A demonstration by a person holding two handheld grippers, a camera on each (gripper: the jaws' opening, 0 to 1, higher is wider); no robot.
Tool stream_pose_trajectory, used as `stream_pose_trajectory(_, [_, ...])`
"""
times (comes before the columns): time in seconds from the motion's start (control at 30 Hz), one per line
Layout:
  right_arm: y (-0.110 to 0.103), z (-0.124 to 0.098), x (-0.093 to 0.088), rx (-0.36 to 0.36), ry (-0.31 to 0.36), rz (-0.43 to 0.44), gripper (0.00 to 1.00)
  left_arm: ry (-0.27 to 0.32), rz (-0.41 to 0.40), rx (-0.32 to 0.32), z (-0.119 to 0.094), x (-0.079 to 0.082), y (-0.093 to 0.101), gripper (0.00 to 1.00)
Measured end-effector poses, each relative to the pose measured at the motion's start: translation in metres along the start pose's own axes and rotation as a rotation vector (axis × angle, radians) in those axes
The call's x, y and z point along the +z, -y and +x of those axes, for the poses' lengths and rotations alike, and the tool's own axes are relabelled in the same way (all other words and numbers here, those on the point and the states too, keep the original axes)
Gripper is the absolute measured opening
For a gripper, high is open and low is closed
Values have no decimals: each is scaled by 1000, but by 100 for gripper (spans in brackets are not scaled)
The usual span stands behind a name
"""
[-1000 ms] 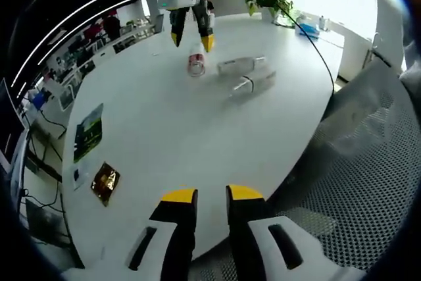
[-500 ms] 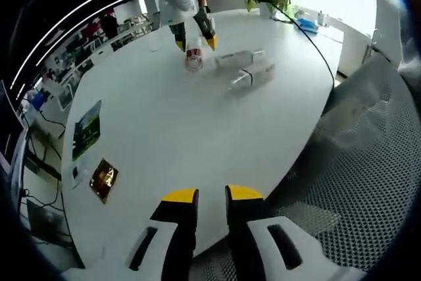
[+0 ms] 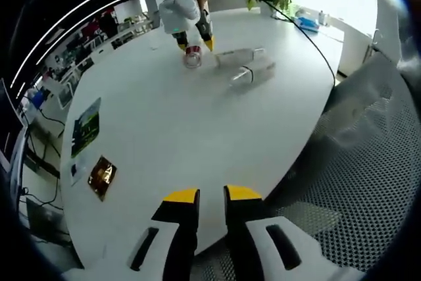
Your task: Arrange the skincare products in the storage area until every visible bottle or jar stands upright without overlapping.
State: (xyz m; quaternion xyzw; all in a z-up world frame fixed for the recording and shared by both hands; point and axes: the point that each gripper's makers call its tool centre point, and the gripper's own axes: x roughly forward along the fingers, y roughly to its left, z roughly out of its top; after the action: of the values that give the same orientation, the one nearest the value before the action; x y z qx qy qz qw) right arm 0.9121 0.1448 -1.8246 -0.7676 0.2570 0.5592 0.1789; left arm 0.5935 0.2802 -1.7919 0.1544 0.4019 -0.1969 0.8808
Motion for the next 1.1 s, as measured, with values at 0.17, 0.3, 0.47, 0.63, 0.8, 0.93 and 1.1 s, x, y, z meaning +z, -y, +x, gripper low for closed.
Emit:
stream_pose_trajectory(0.17, [0,-2,0,3,-5,65,25,0,0,1,0,0,0,11])
stream_pose_trajectory(0.3, [0,-4,-3,-14,13,123,24,2,-2,3,0,0,-1,11])
stream_pose_trajectory(0.47, [-4,-12,2,-42,74,266,23,1,-8,5,0,0,-1,11])
stream_pose_trajectory(0.63, [-3,-21,3,-82,109,321,23,3,-9,7,-1,0,-2,11])
stream_pose_trajectory(0.8, [2,-35,8,-122,174,392,23,1,-7,7,0,0,-2,11])
stream_pose_trajectory(0.93, [0,-44,12,-122,213,423,22,1,-4,7,0,0,-2,12])
stream_pose_trajectory(1.1, [3,-53,12,-153,260,479,22,0,-2,5,-1,0,-1,11])
